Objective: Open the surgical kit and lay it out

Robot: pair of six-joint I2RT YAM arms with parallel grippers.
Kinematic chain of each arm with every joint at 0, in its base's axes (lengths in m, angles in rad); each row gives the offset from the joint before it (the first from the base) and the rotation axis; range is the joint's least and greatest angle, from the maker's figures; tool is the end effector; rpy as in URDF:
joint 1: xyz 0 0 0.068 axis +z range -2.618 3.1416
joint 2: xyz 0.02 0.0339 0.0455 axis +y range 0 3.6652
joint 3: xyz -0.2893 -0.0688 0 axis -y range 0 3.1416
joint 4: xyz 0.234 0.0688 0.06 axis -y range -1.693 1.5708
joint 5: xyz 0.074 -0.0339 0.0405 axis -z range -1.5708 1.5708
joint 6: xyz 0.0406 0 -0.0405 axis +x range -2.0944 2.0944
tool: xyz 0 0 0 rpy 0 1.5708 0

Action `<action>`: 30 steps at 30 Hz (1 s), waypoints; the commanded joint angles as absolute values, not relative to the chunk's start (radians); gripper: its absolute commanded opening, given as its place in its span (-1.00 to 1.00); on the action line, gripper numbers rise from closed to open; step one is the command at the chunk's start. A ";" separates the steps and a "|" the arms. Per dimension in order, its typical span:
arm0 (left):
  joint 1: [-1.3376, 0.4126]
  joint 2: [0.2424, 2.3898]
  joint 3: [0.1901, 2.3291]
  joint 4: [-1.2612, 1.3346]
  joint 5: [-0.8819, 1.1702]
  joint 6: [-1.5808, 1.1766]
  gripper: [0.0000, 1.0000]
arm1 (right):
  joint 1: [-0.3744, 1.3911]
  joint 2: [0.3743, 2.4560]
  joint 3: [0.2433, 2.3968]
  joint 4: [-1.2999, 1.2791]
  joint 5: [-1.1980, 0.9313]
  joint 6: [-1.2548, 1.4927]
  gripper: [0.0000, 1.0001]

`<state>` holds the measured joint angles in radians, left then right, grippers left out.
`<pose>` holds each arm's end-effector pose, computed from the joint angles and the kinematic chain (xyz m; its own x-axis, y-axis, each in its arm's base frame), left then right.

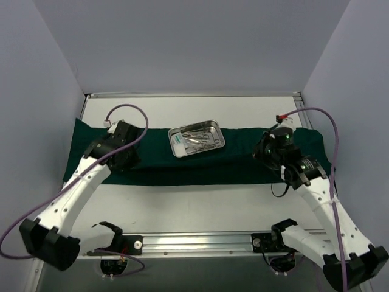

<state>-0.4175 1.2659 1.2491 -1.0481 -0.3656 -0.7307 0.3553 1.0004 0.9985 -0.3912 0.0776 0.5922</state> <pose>0.2091 -0.0769 0.3476 -0.7425 -0.3525 -0.5696 -0.3696 0.9248 -0.0905 0.1920 0.0679 0.3727 -0.4541 0.4251 -0.7830 -0.0316 0.8706 0.4910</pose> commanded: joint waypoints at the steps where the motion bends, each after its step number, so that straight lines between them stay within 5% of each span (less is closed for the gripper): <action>1: -0.446 1.096 1.135 -1.213 -0.315 -0.782 -0.93 | 0.354 0.853 0.947 -0.595 -0.018 0.603 -1.00; 12: -0.456 0.724 1.055 -1.580 0.000 -0.765 -0.74 | 0.351 0.482 1.025 -1.083 -0.198 0.637 -1.00; 16: -0.456 0.655 1.059 -1.658 0.121 -0.761 -0.61 | 0.350 0.405 1.048 -1.134 -0.305 0.650 -0.54; 20: -0.456 0.554 0.986 -1.655 0.307 -0.793 -0.55 | 0.350 0.348 1.055 -1.147 -0.364 0.638 -0.44; 22: -0.456 0.540 0.977 -1.652 0.324 -0.788 -0.41 | 0.350 0.350 1.061 -1.131 -0.353 0.614 -0.36; 26: -0.454 0.620 1.029 -1.591 0.221 -0.775 0.22 | 0.351 0.443 1.042 -0.993 -0.226 0.575 -0.14; 30: -0.456 0.757 1.066 -1.433 0.057 -0.756 0.51 | 0.351 0.595 1.008 -0.835 -0.089 0.574 -0.06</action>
